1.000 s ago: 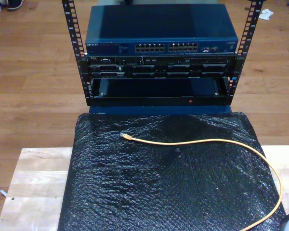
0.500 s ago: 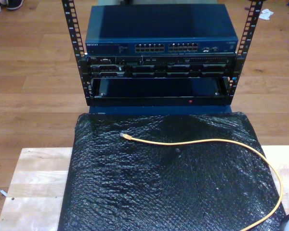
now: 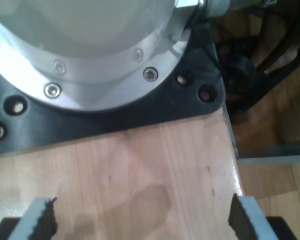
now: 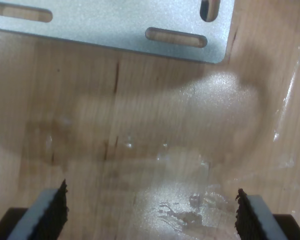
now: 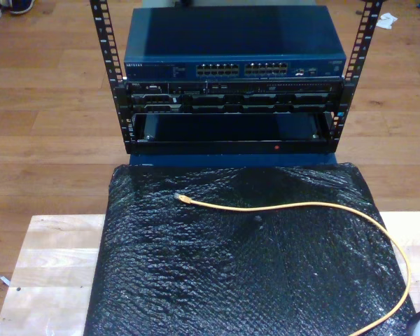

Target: Grab the cable and plug it in

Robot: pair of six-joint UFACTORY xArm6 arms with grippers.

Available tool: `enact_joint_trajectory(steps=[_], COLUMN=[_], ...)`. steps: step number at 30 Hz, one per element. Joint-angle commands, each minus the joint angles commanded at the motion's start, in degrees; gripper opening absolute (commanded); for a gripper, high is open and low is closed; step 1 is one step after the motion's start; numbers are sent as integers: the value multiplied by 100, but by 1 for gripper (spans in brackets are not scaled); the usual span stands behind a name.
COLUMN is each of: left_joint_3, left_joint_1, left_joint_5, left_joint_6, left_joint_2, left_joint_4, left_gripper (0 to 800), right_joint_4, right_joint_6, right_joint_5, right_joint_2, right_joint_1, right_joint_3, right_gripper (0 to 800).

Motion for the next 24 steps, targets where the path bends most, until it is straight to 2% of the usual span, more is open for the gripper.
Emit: enact_joint_trajectory(steps=[10, 18, 24], left_joint_3=[-114, -440, -818], left_joint_1=[0, 0, -9], left_joint_5=[141, 738, 1310], left_joint_6=[-18, -35, -35], left_joint_2=[-9, -62, -97], left_joint_4=[18, 18, 18], left_gripper=[800, 800, 800], right_joint_4=[26, 35, 26], right_joint_6=[9, 53, 132], right_joint_5=[413, 844, 1741], right_joint_2=[-114, -141, -167], right_joint_1=[-18, -149, -158], right_joint_3=[-264, -492, -1081], right_gripper=[797, 797, 796])
